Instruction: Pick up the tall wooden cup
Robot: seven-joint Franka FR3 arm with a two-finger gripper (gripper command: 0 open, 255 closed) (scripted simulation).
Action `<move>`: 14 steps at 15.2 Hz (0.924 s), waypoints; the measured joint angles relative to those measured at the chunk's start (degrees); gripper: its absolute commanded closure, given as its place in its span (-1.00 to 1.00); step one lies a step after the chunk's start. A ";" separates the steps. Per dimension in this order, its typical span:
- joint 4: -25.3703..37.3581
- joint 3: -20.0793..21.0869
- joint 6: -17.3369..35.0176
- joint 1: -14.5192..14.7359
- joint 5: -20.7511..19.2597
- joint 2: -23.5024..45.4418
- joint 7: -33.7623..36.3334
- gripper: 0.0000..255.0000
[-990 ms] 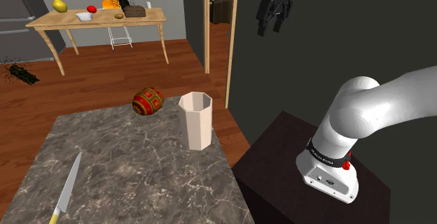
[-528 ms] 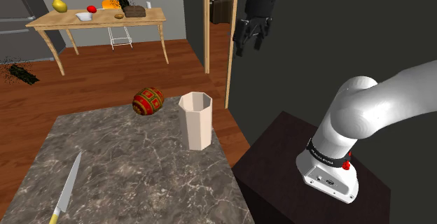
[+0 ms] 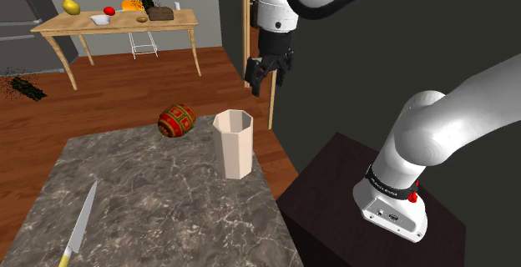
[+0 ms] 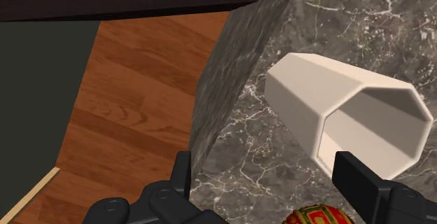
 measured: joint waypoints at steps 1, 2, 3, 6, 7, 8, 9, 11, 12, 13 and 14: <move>0.63 1.18 0.96 0.00 0.01 1.58 1.22 -1.00; 0.89 2.48 2.38 0.02 0.01 3.28 2.51 -1.00; 1.29 3.68 3.78 -0.07 -0.15 5.12 3.72 -1.00; 2.32 6.87 7.50 -0.40 -0.98 10.05 7.13 -1.00; 2.34 7.39 8.48 -0.50 -1.21 11.09 7.65 -1.00; 1.98 7.70 9.36 -0.52 -1.28 11.63 7.93 -1.00; 1.44 7.83 10.02 -0.49 -1.24 11.75 8.01 -1.00; 0.49 8.16 11.74 -0.57 -1.37 12.55 8.19 -1.00; -0.04 8.37 12.67 -0.60 -1.43 12.96 8.33 -1.00; -0.95 8.58 13.87 -0.56 -1.41 13.27 8.44 -1.00; -1.21 8.73 14.44 -0.59 -1.48 13.60 8.56 -1.00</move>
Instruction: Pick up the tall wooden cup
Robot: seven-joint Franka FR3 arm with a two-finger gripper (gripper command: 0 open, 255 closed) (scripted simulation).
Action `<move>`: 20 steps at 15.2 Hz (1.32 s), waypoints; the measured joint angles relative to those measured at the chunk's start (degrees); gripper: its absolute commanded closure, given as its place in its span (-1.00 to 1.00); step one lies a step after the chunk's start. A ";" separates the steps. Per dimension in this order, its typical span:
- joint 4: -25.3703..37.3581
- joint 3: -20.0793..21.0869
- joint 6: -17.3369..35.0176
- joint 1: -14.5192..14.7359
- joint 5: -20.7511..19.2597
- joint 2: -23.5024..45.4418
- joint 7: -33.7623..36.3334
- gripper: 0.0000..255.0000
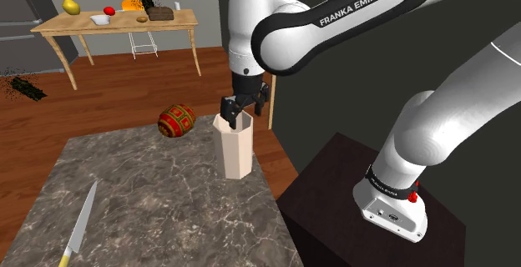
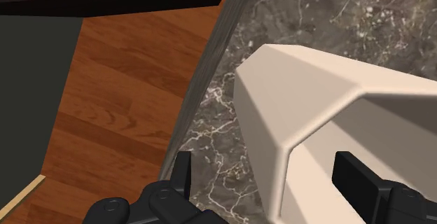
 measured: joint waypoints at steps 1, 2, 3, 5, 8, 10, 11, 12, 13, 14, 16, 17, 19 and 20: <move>-0.09 0.07 0.27 -0.02 -0.04 0.17 0.06 1.00; -0.14 0.10 0.42 -0.03 -0.06 0.27 0.08 1.00; -0.16 0.12 0.49 -0.04 -0.08 0.31 0.09 1.00; -0.15 0.13 0.54 -0.04 -0.07 0.33 0.10 1.00; -0.11 0.12 0.54 -0.04 -0.08 0.31 0.10 1.00; -0.11 0.11 0.53 -0.05 -0.09 0.30 0.10 1.00; -0.10 0.11 0.51 -0.05 -0.09 0.29 0.11 1.00; 0.08 0.01 0.03 -0.02 -0.03 0.06 0.02 1.00; 0.44 -0.13 -0.60 -0.02 0.00 -0.19 -0.09 1.00; 0.95 -0.25 -1.37 0.00 0.03 -0.46 -0.14 1.00; 1.98 -0.49 -2.98 0.06 0.11 -1.06 -0.22 1.00; 2.43 -0.68 -3.77 0.07 0.16 -1.42 -0.35 1.00; 3.68 -0.95 -5.57 0.10 0.20 -2.00 -0.44 1.00; 4.22 -1.03 -6.18 0.08 0.17 -2.09 -0.45 1.00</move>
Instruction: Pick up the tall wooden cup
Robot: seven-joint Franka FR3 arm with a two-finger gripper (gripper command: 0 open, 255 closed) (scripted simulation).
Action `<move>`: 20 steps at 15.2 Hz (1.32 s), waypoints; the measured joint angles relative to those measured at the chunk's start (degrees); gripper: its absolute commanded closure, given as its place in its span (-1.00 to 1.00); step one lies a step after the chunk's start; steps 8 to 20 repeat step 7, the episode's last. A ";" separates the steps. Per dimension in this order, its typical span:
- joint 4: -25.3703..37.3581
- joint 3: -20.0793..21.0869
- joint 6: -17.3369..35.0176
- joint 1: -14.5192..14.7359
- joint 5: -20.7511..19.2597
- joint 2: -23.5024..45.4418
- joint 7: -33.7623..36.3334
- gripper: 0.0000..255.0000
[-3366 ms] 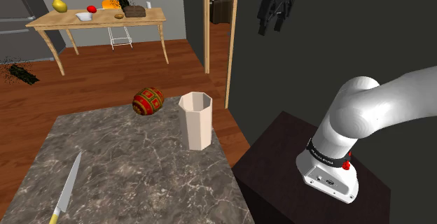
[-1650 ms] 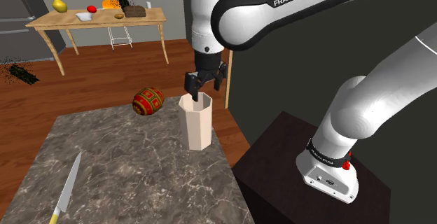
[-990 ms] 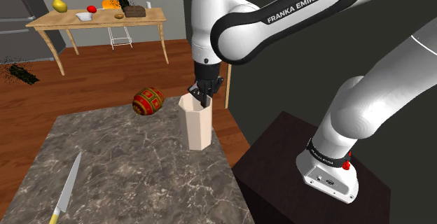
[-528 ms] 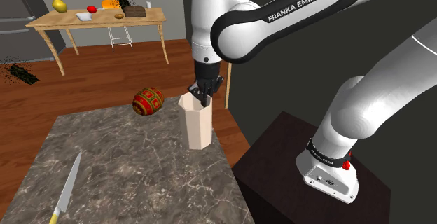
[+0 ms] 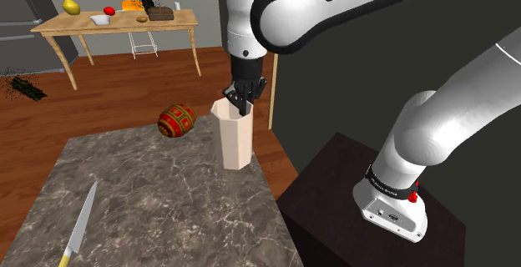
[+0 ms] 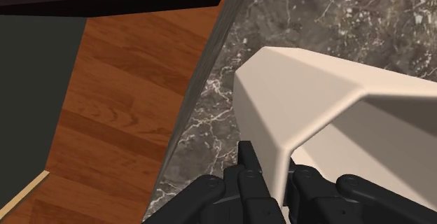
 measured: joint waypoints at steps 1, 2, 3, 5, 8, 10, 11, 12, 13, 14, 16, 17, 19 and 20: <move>0.53 -0.14 -0.74 -0.01 0.00 -0.22 -0.07 1.00; 1.38 -0.15 -1.64 -0.01 -0.05 -0.27 0.06 1.00; 1.83 -0.40 -2.28 -0.08 -0.09 -0.45 -0.17 1.00; 3.13 -0.54 -3.88 -0.06 -0.11 -0.77 -0.09 1.00; 4.06 -0.80 -5.13 -0.10 -0.12 -1.09 -0.24 1.00; 4.06 -0.80 -5.13 -0.10 -0.12 -1.09 -0.24 1.00; 4.06 -0.80 -5.13 -0.10 -0.12 -1.09 -0.24 1.00; 4.06 -0.80 -5.13 -0.10 -0.12 -1.09 -0.24 1.00; 4.06 -0.80 -5.13 -0.10 -0.12 -1.09 -0.24 1.00; 4.06 -0.80 -5.13 -0.10 -0.12 -1.09 -0.24 1.00; 4.06 -0.80 -5.13 -0.10 -0.12 -1.09 -0.24 1.00; 4.06 -0.80 -5.13 -0.10 -0.12 -1.09 -0.24 1.00; 4.06 -0.80 -5.13 -0.10 -0.12 -1.09 -0.24 1.00; 4.06 -0.80 -5.13 -0.10 -0.12 -1.09 -0.24 1.00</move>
